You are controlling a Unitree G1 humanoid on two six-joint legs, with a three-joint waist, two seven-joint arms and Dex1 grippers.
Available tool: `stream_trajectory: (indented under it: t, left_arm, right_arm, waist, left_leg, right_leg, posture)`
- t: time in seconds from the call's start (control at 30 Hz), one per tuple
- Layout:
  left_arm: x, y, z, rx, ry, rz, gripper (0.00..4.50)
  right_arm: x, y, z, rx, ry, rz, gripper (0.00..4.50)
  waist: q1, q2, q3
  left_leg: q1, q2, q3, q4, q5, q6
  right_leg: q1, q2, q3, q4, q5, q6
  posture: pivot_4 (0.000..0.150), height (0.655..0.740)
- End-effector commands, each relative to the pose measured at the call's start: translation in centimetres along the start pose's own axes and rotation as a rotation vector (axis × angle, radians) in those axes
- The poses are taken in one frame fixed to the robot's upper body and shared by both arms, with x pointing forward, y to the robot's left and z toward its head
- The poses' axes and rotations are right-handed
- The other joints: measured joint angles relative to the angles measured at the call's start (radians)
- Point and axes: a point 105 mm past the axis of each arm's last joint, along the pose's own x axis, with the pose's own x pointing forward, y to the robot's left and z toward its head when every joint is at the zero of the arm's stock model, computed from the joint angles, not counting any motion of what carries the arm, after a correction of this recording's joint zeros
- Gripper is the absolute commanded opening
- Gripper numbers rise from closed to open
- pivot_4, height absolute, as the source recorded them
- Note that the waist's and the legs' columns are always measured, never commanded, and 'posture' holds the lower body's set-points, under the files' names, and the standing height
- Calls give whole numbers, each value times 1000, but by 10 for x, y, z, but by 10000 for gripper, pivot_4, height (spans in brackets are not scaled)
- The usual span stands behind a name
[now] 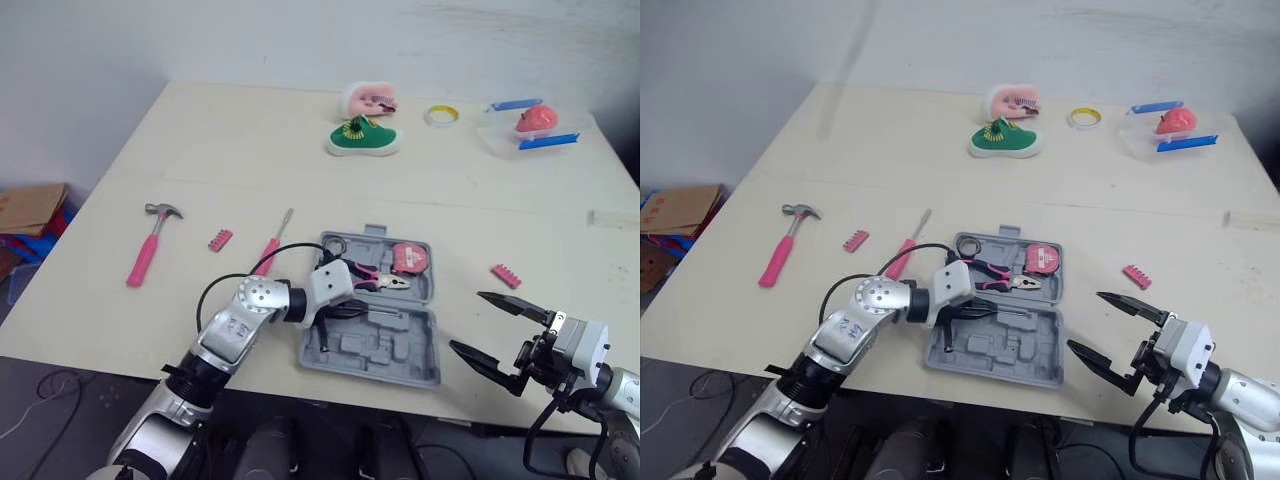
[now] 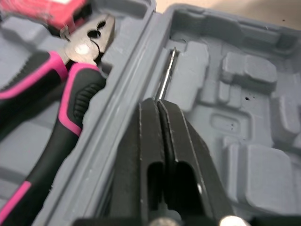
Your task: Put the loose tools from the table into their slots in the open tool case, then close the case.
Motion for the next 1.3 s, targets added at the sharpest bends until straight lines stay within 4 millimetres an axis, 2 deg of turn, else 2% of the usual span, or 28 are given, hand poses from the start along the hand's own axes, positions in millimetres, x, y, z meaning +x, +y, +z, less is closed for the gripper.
stream_trajectory:
  t: [0.03, 0.13, 0.2, 0.23, 0.3, 0.5, 0.63, 0.7, 0.77, 0.8, 0.83, 0.93, 1.0, 1.03, 1.13, 1.2, 1.3]
  left_arm:
    - [1, -2, -55, -110, 213, 39, 213]
    - [2, -2, -48, -84, 183, 30, 213]
    - [3, -2, -33, -39, 96, 16, 213]
    - [1, -2, -18, -16, 12, 5, 213]
    - [-12, 3, 3, 45, -90, -5, 213]
    - [-44, 21, 7, 138, -103, 39, 213]
    - [-64, 21, 39, 162, -311, 38, 213]
    - [-87, 23, 58, 194, -436, 72, 213]
    - [-103, 26, 67, 205, -489, 107, 213]
    - [-106, 27, 66, 194, -489, 115, 213]
    - [-118, 34, 60, 166, -472, 166, 213]
    - [-171, 49, 21, 64, -374, 345, 8386]
    - [-201, 49, -1, 21, -319, 448, 18259]
    - [-216, 49, -10, 8, -295, 505, 21820]
    - [-267, 49, -33, -6, -258, 728, 35426]
    - [-288, 44, -48, -21, -210, 821, 44399]
    - [-311, 36, -62, -67, -185, 916, 44399]
  right_arm:
    - [0, -4, 10, -45, -18, -4, 45000]
    - [1, -4, 10, -46, -19, -5, 45000]
    - [0, -4, 11, -49, -18, -6, 45000]
    - [-1, -5, 11, -51, -15, -10, 45000]
    - [-7, -10, 11, -59, 2, -19, 45000]
    - [-17, -18, 12, -73, 27, -24, 45000]
    - [-22, -19, 13, -73, 32, -27, 45000]
    - [-30, -24, 13, -76, 52, -41, 45000]
    - [-35, -26, 12, -81, 67, -46, 45000]
    - [-36, -25, 12, -83, 73, -44, 45000]
    - [-41, -28, 11, -87, 89, -48, 45000]
    - [-61, -41, 7, -120, 148, -91, 45000]
    - [-73, -48, 5, -143, 174, -119, 45000]
    - [-77, -51, 4, -148, 182, -136, 45000]
    - [-92, -61, 1, -178, 209, -178, 45000]
    - [-100, -64, -1, -190, 227, -196, 45000]
    - [-110, -65, -7, -183, 245, -214, 45000]
  waist:
    - [0, 1, -1]
    - [1, 2, -2]
    - [1, 3, -3]
    - [1, 3, -3]
    - [1, 3, -2]
    - [-2, 4, -1]
    - [-1, 3, 0]
    - [1, 3, 0]
    - [0, 3, 1]
    - [0, 3, 1]
    - [0, 3, 1]
    - [-20, 4, 1]
    - [-30, 3, 3]
    - [-31, 2, 3]
    - [-29, 0, 4]
    - [-27, 0, 4]
    - [-22, 0, 5]
  left_leg:
    - [2, 0, 0, 0, -1, 1]
    - [3, 1, -1, 0, -1, 1]
    - [3, 1, -1, 0, -1, 1]
    - [2, 1, -1, 0, -1, 1]
    - [1, 1, -1, 0, -1, 0]
    - [-5, 1, 1, -1, 5, 1]
    - [-9, 1, 2, 0, 5, 2]
    - [-11, 1, 2, 1, 5, 2]
    - [-12, 1, 2, 0, 5, 2]
    - [-12, 1, 2, 0, 5, 2]
    - [-12, 1, 2, 0, 5, 2]
    - [-10, 1, 3, -1, 5, 2]
    - [-10, 1, 3, -2, 5, 1]
    - [-10, 1, 4, -2, 4, 2]
    - [-10, 1, 4, -1, 1, 5]
    - [-9, 1, 4, -1, -2, 1]
    - [-9, 2, 3, -2, -2, 0]
  right_leg:
    - [2, 0, 0, -1, 0, 0]
    - [4, 0, 0, -2, 0, 0]
    - [4, 0, 0, -2, 0, 0]
    - [3, 0, 0, -2, 0, 0]
    - [2, 0, 0, -2, 0, 0]
    - [-7, 1, 0, 0, 0, -2]
    - [-11, 0, 0, 0, 0, -2]
    - [-11, 0, -1, 0, 0, -1]
    - [-12, 0, -1, -1, 0, -1]
    - [-11, 0, -1, -1, 0, -1]
    - [-11, 1, -1, -1, 0, -1]
    - [-11, 1, -1, -1, 0, -1]
    - [-12, 1, -1, -1, 0, -1]
    - [-12, 1, 0, -1, 0, -1]
    - [-12, 0, 0, -1, 0, -1]
    - [-12, -1, 1, -1, 1, -1]
    - [-12, -1, 1, -2, 1, -2]
  posture:
    - [1500, 7400]
    - [1500, 7400]
    - [1500, 7400]
    - [1500, 7400]
    - [1500, 7400]
    - [1500, 7400]
    - [1500, 7400]
    - [1500, 7400]
    - [1500, 7400]
    - [1500, 7400]
    - [1500, 7400]
    - [1500, 7400]
    - [1500, 7400]
    - [1500, 7400]
    - [1500, 7400]
    - [1500, 7400]
    - [1500, 7400]
